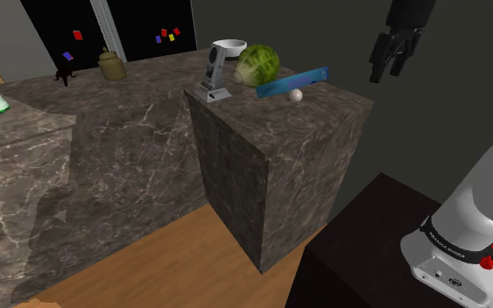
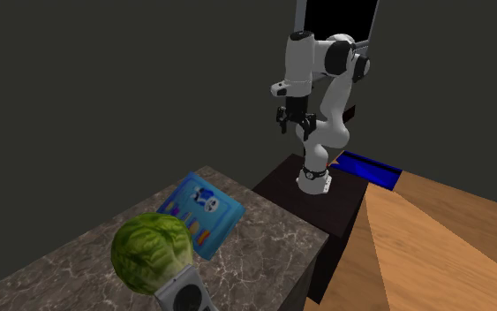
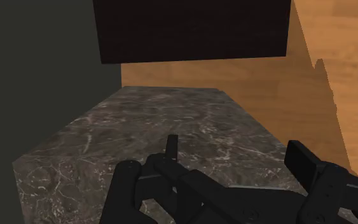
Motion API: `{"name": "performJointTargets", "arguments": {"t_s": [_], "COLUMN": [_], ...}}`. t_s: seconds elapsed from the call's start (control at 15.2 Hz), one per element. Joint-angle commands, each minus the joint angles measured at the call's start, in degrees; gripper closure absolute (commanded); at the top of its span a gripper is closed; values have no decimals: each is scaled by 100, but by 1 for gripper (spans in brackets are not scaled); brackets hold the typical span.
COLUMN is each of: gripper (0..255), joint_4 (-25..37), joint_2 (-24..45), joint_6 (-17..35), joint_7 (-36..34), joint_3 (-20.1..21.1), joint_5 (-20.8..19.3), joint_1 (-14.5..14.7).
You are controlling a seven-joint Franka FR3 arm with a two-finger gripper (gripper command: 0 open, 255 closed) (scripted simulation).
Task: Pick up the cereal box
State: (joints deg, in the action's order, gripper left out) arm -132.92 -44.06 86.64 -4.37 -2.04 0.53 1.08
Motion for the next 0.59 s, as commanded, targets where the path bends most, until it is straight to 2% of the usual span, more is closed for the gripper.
{"name": "performJointTargets", "arguments": {"t_s": [0.0, 0.53], "gripper": [0, 0], "joint_4": [0, -641], "joint_2": [0, 550], "joint_6": [0, 2460], "joint_7": [0, -1444], "joint_3": [0, -132], "joint_5": [0, 1189], "joint_1": [0, -403]}}
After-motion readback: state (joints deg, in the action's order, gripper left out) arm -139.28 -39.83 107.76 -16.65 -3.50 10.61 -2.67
